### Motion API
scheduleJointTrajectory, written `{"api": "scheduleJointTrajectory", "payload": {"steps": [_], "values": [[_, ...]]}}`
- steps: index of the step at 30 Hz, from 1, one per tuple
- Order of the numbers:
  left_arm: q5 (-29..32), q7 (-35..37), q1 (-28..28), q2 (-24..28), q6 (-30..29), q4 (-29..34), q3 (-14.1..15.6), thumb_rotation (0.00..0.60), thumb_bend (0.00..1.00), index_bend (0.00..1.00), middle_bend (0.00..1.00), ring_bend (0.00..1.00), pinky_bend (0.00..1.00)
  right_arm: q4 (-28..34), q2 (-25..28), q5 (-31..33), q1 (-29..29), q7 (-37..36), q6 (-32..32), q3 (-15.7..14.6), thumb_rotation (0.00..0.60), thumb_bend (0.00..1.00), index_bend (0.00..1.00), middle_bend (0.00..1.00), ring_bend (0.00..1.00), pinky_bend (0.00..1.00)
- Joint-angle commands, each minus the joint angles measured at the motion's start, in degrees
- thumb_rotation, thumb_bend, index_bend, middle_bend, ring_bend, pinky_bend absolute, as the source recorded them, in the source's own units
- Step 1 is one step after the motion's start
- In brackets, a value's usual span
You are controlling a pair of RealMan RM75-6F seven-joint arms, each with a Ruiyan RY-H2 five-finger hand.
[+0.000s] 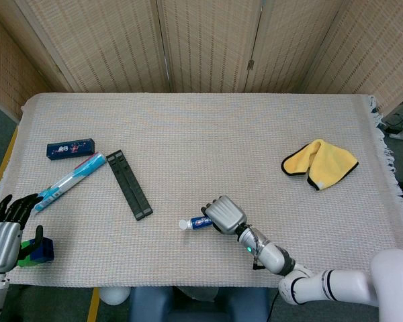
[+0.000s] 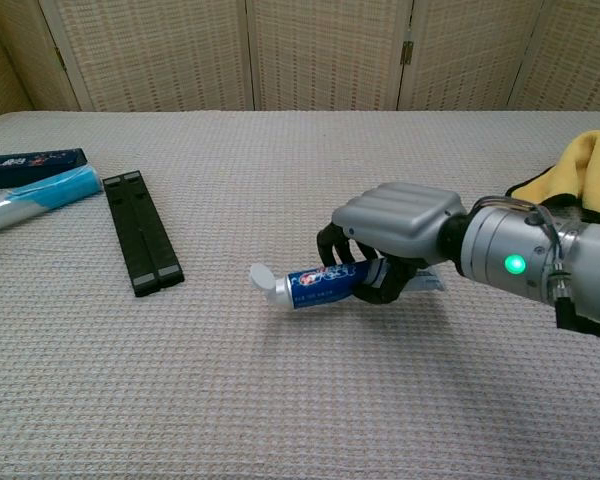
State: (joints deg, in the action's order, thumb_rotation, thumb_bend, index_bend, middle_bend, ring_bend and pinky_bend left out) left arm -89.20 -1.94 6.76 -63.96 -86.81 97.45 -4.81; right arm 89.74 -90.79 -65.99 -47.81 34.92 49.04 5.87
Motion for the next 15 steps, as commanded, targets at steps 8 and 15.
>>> {"api": "scheduleJointTrajectory", "payload": {"steps": [8,15], "values": [[-10.6,-0.7,10.2,-2.4,5.1,-3.0,-2.2,0.6,0.63,0.28,0.51,0.53,0.51,7.7,12.4,-1.7,-3.4,-4.0,-4.8,2.3,0.6,0.58,0.66,0.55,0.63,0.57],[-15.3,-4.8,16.6,-2.9,12.4,-1.6,-1.0,0.6,0.77,0.25,0.81,0.78,0.78,9.9,16.2,0.6,-5.7,-2.2,-6.2,2.5,0.6,0.59,0.66,0.55,0.63,0.57]]}}
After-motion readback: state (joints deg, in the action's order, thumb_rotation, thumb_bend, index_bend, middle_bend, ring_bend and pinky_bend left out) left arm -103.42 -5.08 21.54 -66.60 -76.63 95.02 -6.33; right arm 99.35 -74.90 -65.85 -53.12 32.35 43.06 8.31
